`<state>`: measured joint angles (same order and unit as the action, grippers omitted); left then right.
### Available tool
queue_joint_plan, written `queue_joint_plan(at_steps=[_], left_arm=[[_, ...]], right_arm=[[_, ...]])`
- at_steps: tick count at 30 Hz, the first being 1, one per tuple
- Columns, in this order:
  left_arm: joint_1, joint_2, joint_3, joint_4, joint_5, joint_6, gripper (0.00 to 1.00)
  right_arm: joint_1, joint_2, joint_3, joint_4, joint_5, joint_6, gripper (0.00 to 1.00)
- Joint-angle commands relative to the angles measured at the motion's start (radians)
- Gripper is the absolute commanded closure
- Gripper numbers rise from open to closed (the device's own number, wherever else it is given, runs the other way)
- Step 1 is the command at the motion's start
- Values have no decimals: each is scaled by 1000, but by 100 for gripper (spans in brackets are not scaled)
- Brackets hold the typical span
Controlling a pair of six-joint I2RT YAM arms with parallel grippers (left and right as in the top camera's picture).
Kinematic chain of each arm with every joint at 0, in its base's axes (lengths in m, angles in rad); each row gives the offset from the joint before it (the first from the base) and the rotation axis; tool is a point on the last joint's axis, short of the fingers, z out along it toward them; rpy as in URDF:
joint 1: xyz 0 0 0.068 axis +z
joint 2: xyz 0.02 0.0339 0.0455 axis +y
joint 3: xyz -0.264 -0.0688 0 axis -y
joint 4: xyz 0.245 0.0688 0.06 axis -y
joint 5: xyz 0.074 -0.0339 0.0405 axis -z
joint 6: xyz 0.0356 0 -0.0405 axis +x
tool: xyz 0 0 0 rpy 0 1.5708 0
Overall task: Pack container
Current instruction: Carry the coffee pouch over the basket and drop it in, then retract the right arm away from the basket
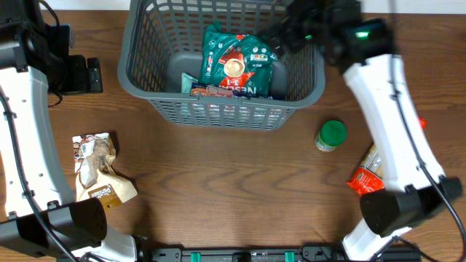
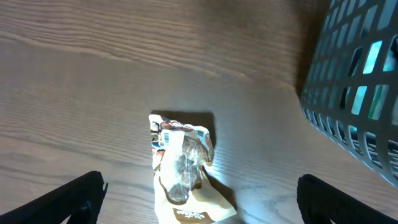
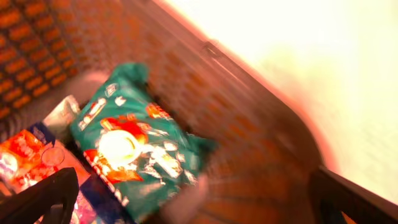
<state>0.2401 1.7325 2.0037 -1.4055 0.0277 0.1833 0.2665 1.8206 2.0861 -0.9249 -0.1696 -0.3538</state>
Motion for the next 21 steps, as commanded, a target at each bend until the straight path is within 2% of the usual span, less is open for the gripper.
queue_joint_plan(at_steps=[1,3,7,12,16,21], left_arm=[[-2,-1,-2,2,14,-1,1],[-2,-1,-2,2,14,-1,1],[-2,-1,-2,2,14,-1,1],[-2,-1,-2,2,14,-1,1],[-1,-1,-2,1,13,3,1],[3,-1,-2,1,7,11,2]], right_arm=[[-27,-68,134,-80,17,52,1],[-48,-89,192,-118,52,85,1],[-133,-143,251,-177,240,337,1],[-284,-191,257,-422,293,610,1],[-360,-195,255,-665,292,669,1],[-356,-196,216,-774,234,649,1]])
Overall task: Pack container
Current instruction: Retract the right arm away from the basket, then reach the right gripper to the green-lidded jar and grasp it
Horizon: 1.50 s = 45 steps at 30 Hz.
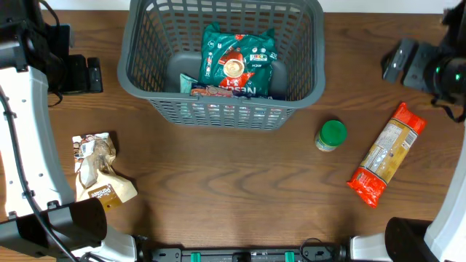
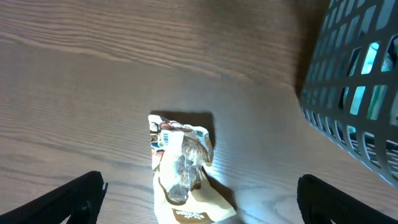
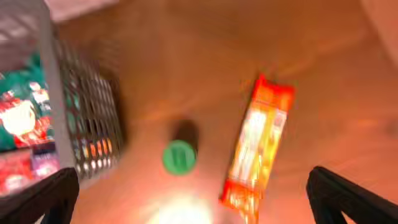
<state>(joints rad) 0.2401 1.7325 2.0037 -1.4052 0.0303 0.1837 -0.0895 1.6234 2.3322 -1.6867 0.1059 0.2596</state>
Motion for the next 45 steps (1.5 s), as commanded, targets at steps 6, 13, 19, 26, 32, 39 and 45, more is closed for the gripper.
queue_joint_plan(at_steps=[6,13,19,26,32,39,45], left_arm=[[48,-1,-2,1,3,10,2],[113,-1,-2,8,16,-2,1],[115,-1,-2,9,16,-2,2],[115,-1,-2,11,16,-2,2],[115,0,-2,11,17,-2,1],[115,-1,-2,11,34,-2,1],[115,-1,-2,11,34,-2,2]], right_arm=[[8,-4,-212,-10,-110,32,1],[9,-4,-539,130,-111,31,1],[14,-2,-806,328,-202,-14,1],[31,-1,-1033,555,-215,-40,1],[32,-1,-1161,708,-215,-39,1],[32,-1,-1281,833,-180,26,1],[32,0,-1315,875,-138,40,1]])
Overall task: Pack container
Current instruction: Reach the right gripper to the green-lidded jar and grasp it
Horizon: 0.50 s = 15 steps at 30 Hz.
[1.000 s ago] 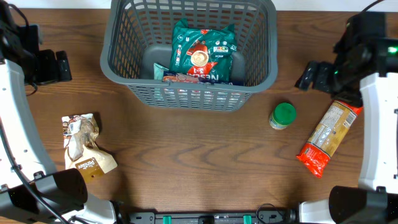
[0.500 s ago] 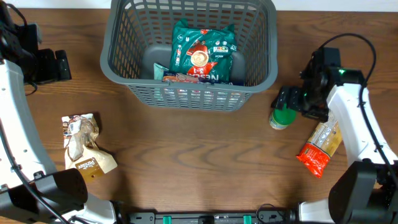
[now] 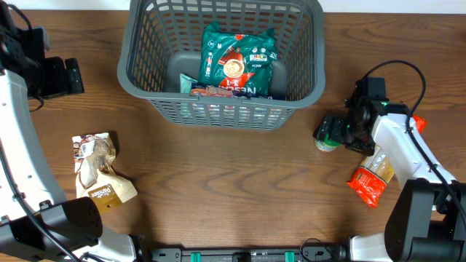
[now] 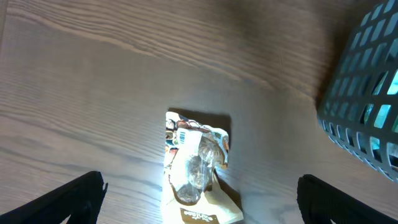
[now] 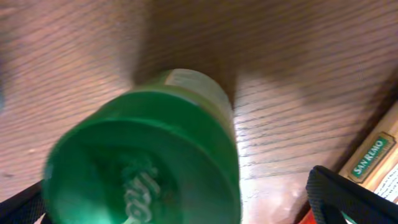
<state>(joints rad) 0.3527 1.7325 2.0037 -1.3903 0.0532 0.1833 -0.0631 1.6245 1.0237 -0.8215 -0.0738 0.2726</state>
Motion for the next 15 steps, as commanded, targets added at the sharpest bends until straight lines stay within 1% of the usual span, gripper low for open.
queue_joint_plan(at_steps=[1,9,15], left_arm=[[2,-1,-2,-3,11,-2,2],[2,-1,-2,-3,11,-2,1],[2,-1,-2,-3,11,-1,1]], right_arm=[[6,-1,-6,19,52,27,1],[6,-1,-6,99,62,27,1],[6,5,-7,119,63,26,1]])
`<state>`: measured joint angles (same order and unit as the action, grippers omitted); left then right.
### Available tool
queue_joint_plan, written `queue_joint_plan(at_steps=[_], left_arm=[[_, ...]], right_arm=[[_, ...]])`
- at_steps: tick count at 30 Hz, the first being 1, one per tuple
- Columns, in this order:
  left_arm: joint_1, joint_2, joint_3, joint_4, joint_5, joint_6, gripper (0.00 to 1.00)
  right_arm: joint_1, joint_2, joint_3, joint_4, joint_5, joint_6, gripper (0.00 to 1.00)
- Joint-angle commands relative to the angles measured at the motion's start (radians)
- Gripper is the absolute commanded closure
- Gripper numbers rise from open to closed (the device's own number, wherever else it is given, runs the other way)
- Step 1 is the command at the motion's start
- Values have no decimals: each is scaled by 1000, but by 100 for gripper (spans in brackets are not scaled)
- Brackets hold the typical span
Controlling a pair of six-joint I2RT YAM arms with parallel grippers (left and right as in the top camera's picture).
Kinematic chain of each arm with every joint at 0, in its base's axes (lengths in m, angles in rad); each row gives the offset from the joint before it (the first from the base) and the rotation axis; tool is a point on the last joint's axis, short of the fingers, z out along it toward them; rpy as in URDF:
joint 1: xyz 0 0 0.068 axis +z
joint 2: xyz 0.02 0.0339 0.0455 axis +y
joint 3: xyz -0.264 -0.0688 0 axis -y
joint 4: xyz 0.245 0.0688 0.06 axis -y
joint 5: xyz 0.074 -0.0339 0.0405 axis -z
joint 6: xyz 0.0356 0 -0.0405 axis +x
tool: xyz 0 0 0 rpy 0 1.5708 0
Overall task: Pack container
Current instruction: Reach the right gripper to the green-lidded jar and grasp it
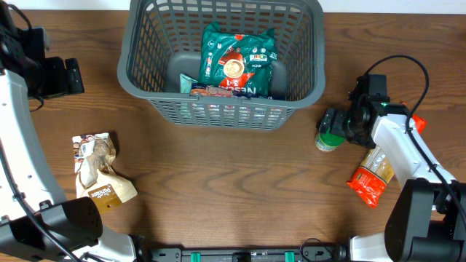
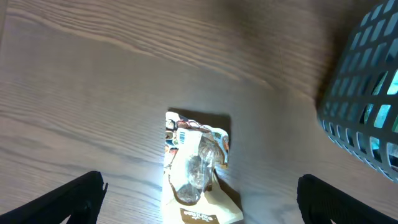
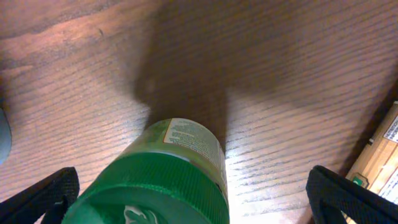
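A grey mesh basket point(image 1: 138, 80) at the back holds a green bag point(image 1: 237, 62) and other packets. A green-lidded jar point(image 1: 329, 137) stands to its right. My right gripper point(image 1: 339, 124) is low beside the jar, open. In the right wrist view the jar point(image 3: 163, 186) fills the bottom, between the fingers point(image 3: 38, 200) and nearer the left one. A brown and white snack bag point(image 1: 97, 169) lies at the front left. My left gripper point(image 1: 60, 77) hangs open at the far left, high above the snack bag point(image 2: 196, 163).
An orange and yellow packet point(image 1: 380, 173) lies to the right of the jar, under my right arm. The basket's corner point(image 2: 367, 93) shows at the right of the left wrist view. Bare wood lies in front of the basket.
My right gripper has shifted slightly to the right and back at the jar, so more of the green lid shows from above. The left arm has not moved.
My right gripper was open over the basket, by the green bag. Then it was at the far right of the table, past the orange packet. Then it was down at the green-lidded jar, where it remains. My left gripper shifted a little leftward.
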<state>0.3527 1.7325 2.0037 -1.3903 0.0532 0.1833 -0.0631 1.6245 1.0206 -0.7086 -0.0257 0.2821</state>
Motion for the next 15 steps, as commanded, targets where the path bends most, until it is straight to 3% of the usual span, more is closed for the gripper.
queue_joint_plan(at_steps=[1,15], left_arm=[[2,-1,-2,-3,11,-1,1],[2,-1,-2,-5,11,-2,2]], right_arm=[[6,10,-4,10,14,17,1],[6,158,-4,37,14,17,1]])
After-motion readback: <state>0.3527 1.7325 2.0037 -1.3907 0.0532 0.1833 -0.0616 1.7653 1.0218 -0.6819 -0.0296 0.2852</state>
